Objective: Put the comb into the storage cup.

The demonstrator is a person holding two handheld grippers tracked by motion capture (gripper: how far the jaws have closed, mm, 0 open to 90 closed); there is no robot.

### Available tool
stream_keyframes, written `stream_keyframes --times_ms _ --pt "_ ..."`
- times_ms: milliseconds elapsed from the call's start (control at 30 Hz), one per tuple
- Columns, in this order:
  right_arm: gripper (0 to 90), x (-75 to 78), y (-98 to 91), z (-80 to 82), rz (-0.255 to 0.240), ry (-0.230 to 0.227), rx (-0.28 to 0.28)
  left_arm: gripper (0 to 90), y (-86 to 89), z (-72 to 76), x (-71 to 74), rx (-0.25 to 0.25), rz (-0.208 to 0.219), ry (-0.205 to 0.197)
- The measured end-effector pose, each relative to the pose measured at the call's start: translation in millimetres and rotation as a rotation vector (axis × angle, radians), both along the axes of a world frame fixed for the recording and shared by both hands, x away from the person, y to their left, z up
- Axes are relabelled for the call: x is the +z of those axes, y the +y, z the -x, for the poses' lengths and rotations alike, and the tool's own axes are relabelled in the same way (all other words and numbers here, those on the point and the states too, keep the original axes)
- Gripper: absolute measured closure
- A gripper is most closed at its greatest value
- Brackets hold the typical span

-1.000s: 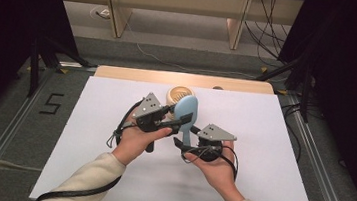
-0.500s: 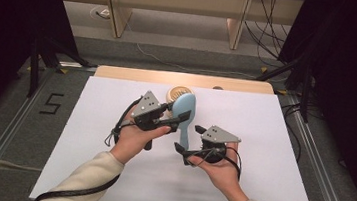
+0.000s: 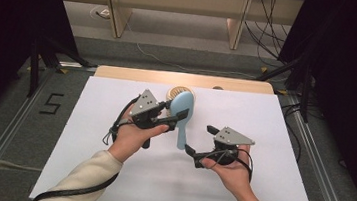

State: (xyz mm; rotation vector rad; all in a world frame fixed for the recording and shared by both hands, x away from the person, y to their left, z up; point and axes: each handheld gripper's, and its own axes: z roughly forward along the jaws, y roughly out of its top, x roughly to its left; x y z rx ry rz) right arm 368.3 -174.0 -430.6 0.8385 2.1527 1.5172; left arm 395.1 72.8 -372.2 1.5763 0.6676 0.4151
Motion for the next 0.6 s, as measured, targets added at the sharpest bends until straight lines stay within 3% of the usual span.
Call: stream_keyframes --times_ms 600 --pt "1.1 -2.2 -27.4 8.3 -0.019 -0.01 -0.038 49.8 5.4 -2.0 3.0 0.012 -0.008 -0.013"
